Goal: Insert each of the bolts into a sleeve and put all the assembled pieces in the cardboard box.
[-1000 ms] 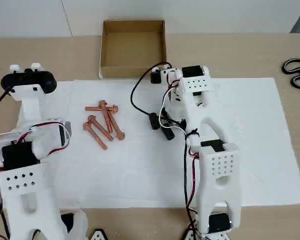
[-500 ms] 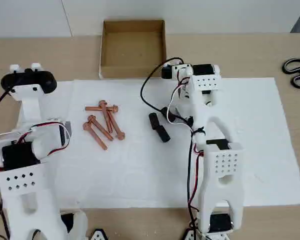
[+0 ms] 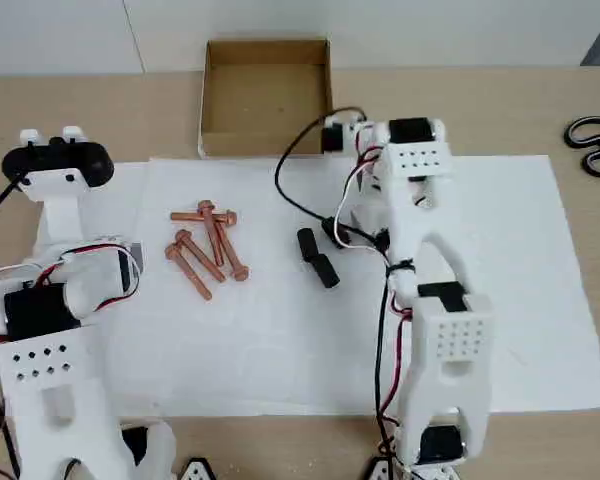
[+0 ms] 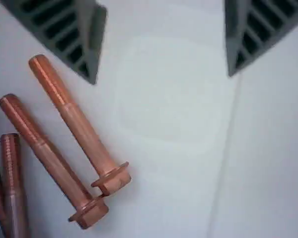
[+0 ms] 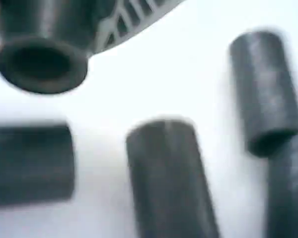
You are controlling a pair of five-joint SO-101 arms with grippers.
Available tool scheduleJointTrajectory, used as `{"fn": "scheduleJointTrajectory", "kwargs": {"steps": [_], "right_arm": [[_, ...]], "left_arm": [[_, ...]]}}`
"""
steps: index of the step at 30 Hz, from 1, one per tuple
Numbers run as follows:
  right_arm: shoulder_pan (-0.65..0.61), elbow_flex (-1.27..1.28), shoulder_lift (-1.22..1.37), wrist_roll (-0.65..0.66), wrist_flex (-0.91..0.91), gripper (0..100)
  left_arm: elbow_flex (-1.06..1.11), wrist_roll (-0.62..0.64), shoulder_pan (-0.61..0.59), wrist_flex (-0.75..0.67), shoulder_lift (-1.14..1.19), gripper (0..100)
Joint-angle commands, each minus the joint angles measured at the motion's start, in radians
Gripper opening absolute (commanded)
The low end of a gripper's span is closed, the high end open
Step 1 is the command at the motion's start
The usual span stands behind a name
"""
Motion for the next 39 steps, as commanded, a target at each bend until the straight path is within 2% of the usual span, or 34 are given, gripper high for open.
{"fn": "scheduleJointTrajectory", "kwargs": {"steps": [1,8,16,23,30,35,39], "right_arm": [[0.01,-0.009,-0.119,-0.037,0.033,0.7],[0.03,0.114,-0.125,-0.091,0.025,0.7],[0.148,0.123,-0.067,-0.149,0.013,2.4],[0.143,0.121,0.044,-0.147,-0.007,6.5],[0.143,0.121,0.053,-0.147,-0.015,6.9],[0.143,0.121,0.053,-0.143,-0.012,13.6],[0.142,0.121,0.053,-0.141,-0.013,14.0]], "left_arm": [[-0.007,0.005,0.008,-0.018,-0.003,16],[-0.002,0.005,0.008,-0.017,-0.005,16],[-0.001,0.005,0.008,-0.02,0.0,16],[-0.001,0.005,0.008,-0.021,0.0,16],[-0.001,0.005,0.008,-0.023,0.0,16],[-0.001,0.003,0.008,-0.023,0.0,16],[-0.001,0.003,0.008,-0.023,0.0,16]]}}
